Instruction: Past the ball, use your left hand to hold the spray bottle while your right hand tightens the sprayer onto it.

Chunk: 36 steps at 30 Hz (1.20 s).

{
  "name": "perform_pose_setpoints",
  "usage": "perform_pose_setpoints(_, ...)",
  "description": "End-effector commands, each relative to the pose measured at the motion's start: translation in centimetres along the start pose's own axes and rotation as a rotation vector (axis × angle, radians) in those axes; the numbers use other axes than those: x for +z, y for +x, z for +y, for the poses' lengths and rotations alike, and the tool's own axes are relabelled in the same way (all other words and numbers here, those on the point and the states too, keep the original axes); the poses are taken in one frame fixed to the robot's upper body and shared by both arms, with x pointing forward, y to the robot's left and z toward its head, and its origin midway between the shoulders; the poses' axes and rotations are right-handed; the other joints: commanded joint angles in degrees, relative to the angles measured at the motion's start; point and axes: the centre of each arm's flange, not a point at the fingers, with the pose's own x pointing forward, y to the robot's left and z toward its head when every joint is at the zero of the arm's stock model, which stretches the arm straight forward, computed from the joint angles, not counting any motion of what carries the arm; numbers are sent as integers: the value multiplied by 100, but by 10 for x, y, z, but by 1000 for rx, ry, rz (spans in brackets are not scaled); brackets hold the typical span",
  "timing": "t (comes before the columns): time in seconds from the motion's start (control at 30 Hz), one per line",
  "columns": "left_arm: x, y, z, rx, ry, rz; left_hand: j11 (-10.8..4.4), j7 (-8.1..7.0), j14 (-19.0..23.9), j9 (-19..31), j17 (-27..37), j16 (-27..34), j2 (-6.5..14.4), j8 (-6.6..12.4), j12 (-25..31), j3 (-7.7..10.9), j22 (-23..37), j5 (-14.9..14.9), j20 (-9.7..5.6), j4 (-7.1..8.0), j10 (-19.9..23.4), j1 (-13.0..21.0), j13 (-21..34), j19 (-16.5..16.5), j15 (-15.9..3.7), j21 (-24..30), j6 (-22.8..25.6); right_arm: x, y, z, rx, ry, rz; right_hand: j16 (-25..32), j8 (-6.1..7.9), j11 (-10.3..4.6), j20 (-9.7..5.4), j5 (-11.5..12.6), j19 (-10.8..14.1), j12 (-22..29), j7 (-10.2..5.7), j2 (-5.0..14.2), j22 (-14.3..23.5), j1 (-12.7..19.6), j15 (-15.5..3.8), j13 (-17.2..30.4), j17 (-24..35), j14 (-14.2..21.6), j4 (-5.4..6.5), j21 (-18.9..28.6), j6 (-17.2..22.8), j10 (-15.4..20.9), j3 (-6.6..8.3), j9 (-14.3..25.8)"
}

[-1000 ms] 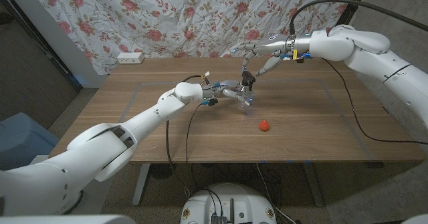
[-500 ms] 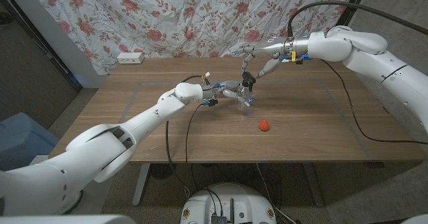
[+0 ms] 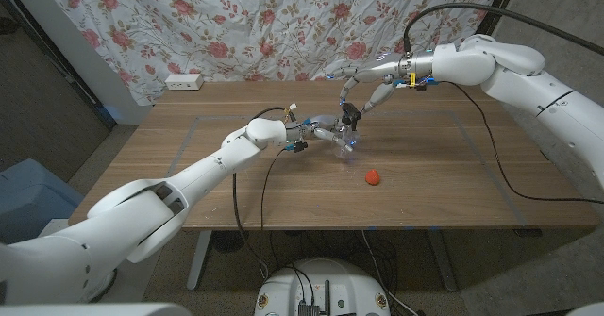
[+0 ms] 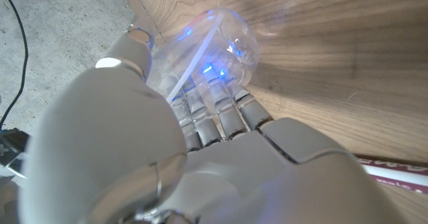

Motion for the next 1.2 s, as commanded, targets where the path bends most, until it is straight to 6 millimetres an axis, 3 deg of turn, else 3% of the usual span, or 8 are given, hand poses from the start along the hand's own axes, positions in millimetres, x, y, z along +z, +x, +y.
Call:
perform_pose_setpoints(0.03,1,-4,-2,5,9,1,-70,2,48,-6,4,-18,798,38,-19,82,8,25,-20,87,93,-432,16,35,-765,-6,229,6,2,2,12,20,8,25,-25,86,8,1,58,20,11,-17,3,-110,24,0,11,6,28,23,-56,-30,-40,-5)
perform_pose_setpoints(0.5,3,-6,-1,1,31,0,-63,11,48,-7,9,-18,808,48,-46,86,8,26,-17,80,55,-425,19,35,-772,-7,235,10,5,3,22,43,25,50,-23,109,20,-44,105,47,21,62,8,-487,20,5,19,49,181,37,79,-16,-160,22)
perform_pose_setpoints(0.7,5,-6,0,9,41,-3,-74,14,44,-7,11,-19,810,49,-53,87,8,26,-15,78,47,-423,21,34,-767,-8,229,9,7,2,24,42,36,64,50,157,10,-95,135,70,30,115,9,-821,17,7,25,73,300,38,329,33,-266,57)
perform_pose_setpoints(1.2,5,-6,2,41,46,-11,-75,15,51,-7,17,-15,814,69,-50,90,8,27,-19,70,72,-407,26,43,-766,-5,267,8,11,-1,18,58,55,123,214,109,-38,-162,267,163,33,157,9,-1267,-36,3,35,209,391,61,919,376,-406,74)
